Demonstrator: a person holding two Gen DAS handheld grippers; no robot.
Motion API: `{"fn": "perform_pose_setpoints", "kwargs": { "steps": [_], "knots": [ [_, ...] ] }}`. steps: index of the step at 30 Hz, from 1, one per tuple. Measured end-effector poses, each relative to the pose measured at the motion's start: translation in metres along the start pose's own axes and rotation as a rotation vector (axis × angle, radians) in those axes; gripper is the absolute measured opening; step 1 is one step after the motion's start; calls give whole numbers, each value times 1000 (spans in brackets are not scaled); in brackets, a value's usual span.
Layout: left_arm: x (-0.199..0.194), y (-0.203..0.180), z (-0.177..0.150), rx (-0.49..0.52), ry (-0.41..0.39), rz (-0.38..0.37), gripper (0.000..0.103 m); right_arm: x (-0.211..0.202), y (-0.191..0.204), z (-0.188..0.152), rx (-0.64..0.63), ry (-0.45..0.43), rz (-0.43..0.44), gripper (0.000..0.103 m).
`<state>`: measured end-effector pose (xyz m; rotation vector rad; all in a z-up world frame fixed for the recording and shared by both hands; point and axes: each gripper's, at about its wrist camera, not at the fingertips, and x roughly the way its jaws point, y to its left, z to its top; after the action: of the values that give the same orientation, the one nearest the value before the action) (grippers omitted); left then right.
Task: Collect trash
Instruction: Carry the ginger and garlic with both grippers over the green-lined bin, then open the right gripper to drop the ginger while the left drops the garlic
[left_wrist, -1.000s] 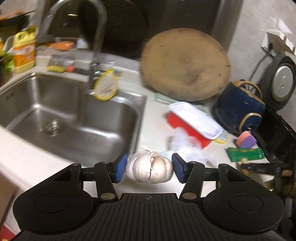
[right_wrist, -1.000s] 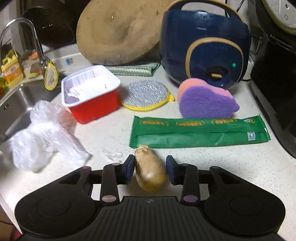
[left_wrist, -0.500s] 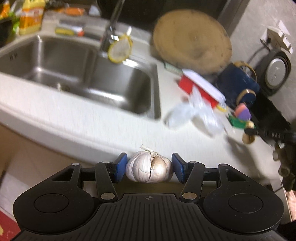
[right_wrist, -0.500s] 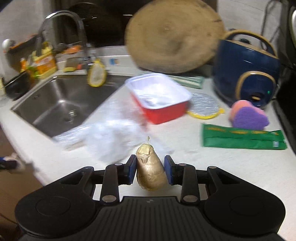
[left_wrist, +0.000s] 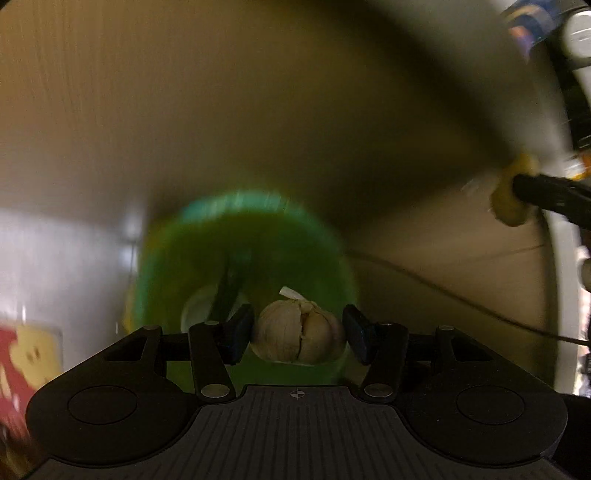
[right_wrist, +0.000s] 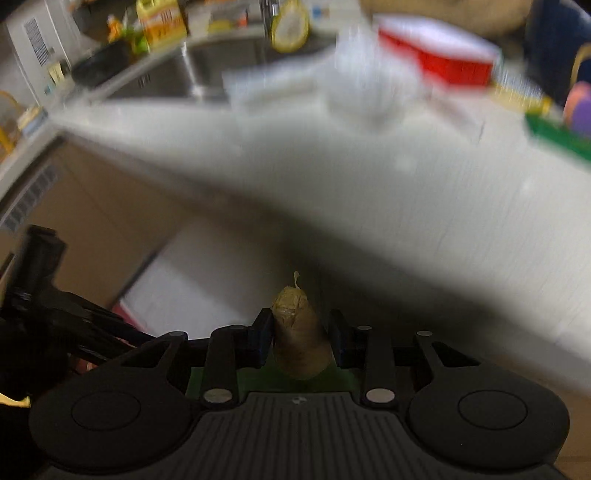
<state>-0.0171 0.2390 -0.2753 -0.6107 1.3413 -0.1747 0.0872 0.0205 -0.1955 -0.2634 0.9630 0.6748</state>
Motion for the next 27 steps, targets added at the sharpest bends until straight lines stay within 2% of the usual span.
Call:
{"fn": "perform_pose_setpoints", "kwargs": {
  "steps": [3,7,10,16,20,23,24,27],
  "knots": [
    [59,18,-9,-99,96,36,59,41,1,-23,-4,85,11,32],
    [94,33,-21,-181,114,56,58,99,10,-52,-53,203,4,32],
    [88,43,-21,-227,71,38,52,129,17,-67,-93,259,7,32],
    [55,56,-12,-300,-58,78,52,179,31,-92,-90,358,112,31],
    [32,61,-12,-332,-133,105,52,211,46,-107,-125,406,144,31],
    [19,61,-11,-331,-154,159,52,226,56,-115,-169,424,153,29],
    [17,59,-11,-323,-151,181,52,229,57,-116,-180,431,155,22],
    [14,55,-12,-297,-140,210,52,236,62,-118,-187,452,169,21]
  ]
}}
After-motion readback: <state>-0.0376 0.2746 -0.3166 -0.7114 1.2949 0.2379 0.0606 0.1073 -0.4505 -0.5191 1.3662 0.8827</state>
